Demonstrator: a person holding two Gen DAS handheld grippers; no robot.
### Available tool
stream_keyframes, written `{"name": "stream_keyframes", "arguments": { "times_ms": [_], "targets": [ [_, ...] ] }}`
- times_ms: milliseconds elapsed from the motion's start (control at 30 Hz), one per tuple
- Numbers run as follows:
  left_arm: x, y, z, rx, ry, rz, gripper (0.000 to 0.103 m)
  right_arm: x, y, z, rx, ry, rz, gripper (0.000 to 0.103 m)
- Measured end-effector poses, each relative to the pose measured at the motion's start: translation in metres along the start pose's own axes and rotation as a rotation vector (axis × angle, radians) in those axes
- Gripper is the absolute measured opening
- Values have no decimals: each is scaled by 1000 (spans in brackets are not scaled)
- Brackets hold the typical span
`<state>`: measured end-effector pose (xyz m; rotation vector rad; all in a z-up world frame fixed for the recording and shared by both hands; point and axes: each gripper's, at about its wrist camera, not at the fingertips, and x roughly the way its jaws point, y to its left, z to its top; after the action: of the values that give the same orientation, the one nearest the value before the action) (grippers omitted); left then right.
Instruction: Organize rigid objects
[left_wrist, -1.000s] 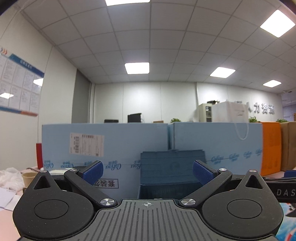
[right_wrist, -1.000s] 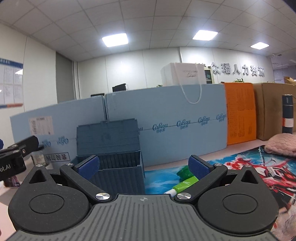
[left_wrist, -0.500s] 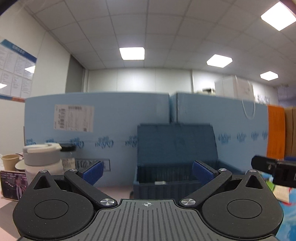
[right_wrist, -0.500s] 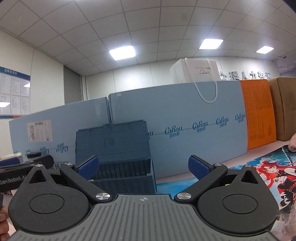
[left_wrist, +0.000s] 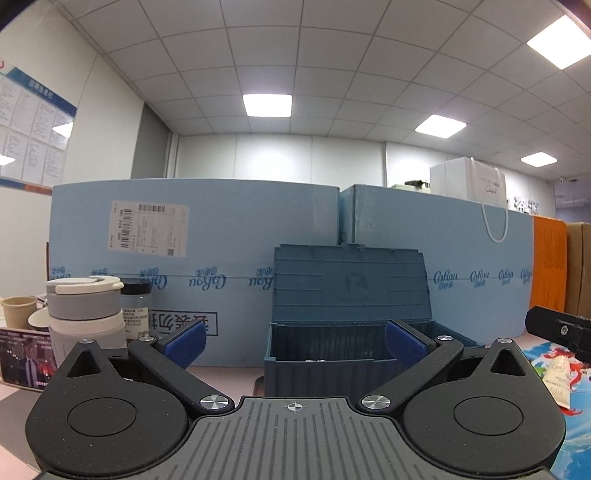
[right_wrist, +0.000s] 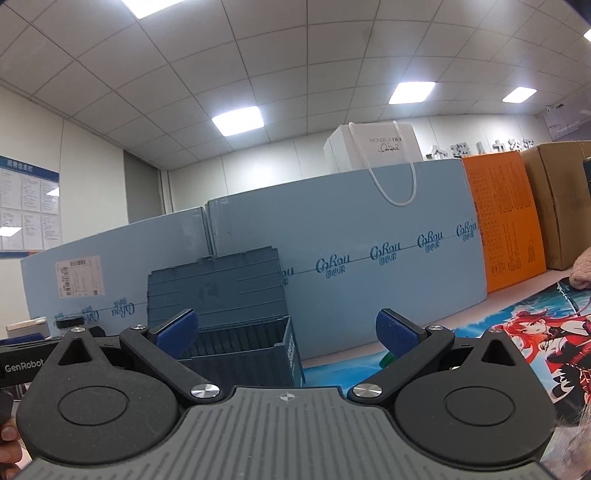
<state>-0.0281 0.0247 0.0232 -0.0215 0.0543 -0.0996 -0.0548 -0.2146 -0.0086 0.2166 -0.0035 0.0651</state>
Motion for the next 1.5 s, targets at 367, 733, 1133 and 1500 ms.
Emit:
{"name": "stream_keyframes", "arguments": {
  "times_ms": [367, 733, 1133, 1500],
  "targets": [
    [-3, -1, 0, -1, -19, -8, 103, 0, 5, -2, -18, 5, 32, 103],
    [-5, -1, 1, -5, -32, -7, 103, -4, 9, -4, -46, -24, 34, 103],
    [-8, 0, 2, -17, -48, -14, 103, -5, 10, -4, -46, -32, 30, 103],
    [-9, -1, 2, -19, -50, -17, 103, -6, 10, -4, -52, -30, 30, 103]
  ]
}}
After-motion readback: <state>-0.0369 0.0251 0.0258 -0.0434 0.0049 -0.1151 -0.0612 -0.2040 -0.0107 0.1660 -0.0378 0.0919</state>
